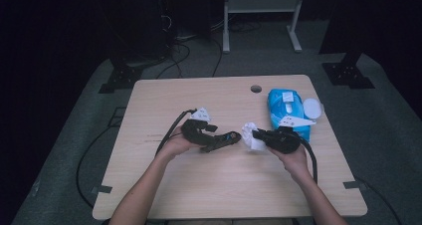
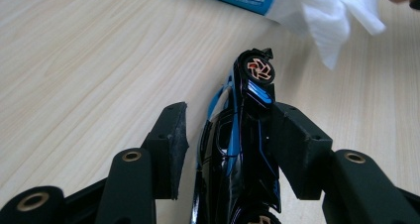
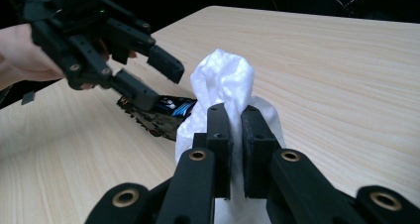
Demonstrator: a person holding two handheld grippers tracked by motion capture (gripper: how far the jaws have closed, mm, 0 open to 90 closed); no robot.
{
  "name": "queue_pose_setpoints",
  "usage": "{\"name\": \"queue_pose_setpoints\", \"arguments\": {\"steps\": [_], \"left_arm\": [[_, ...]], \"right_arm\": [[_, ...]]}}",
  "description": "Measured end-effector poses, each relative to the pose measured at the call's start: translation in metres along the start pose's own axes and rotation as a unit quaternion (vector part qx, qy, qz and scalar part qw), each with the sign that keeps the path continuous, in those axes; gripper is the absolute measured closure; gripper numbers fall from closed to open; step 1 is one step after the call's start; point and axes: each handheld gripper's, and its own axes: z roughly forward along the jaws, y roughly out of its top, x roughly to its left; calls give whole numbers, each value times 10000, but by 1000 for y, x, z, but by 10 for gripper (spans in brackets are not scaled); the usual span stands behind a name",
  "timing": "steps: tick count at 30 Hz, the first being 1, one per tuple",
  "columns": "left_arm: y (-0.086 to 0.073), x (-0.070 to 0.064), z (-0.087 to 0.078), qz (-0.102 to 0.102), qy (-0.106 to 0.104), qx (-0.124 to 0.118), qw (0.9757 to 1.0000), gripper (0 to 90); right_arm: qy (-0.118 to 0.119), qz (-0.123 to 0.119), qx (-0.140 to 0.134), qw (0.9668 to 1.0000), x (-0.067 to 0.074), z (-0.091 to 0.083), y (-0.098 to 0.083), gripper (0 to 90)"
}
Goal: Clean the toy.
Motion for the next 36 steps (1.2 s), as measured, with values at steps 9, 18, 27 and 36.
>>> {"name": "queue_pose_setpoints", "arguments": {"steps": [9,18,27,36], "left_arm": [[-4,-24,6,365,100,62,9993,479],[-10,-38,21,624,156,325,9974,466],[-14,-40,18,517,3,241,9984,433],[-15,-39,8,449,23,68,9990,405]], "right_arm": [[-121,6,127,9998,-6,-4,-6,837],[-283,-40,320,9991,-13,-12,-14,837],[-392,-67,543,9977,-17,-19,-25,836],[-487,-155,835,9952,-20,-29,-41,835]]}}
